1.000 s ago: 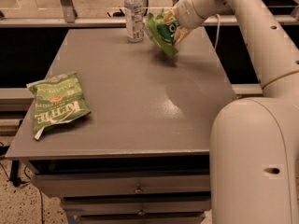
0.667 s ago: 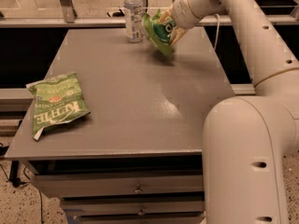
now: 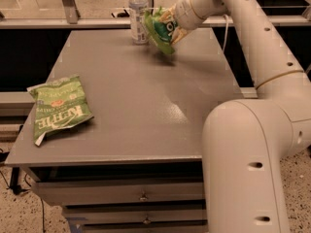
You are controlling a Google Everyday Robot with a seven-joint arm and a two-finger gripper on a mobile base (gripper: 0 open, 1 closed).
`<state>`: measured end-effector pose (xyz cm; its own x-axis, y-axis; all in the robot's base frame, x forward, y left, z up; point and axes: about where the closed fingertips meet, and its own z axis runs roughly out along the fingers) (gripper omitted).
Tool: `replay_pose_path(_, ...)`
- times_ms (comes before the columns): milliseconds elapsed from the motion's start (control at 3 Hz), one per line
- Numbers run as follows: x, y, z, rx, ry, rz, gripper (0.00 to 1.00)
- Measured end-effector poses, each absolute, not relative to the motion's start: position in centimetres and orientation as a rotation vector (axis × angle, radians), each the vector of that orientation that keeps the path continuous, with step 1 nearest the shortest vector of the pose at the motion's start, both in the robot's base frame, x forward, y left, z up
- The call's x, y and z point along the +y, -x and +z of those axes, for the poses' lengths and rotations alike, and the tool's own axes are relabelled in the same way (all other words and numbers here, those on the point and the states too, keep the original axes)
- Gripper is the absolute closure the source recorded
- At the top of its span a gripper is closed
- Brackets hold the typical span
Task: Move green rice chip bag near blue plastic bottle
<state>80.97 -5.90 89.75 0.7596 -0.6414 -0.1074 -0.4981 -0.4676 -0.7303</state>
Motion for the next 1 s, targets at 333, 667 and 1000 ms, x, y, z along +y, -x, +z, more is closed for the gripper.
replay_pose_path(333, -5.87, -81.24, 89.62, 0.855, 2.161, -0.232, 0.12)
replay_pose_path(667, -6.13, -81.31, 89.58, 0.862, 2.16, -0.236, 0.0)
replay_pose_path(1000, -6.63, -81.25, 89.61, 0.871, 2.159, -0.241, 0.0)
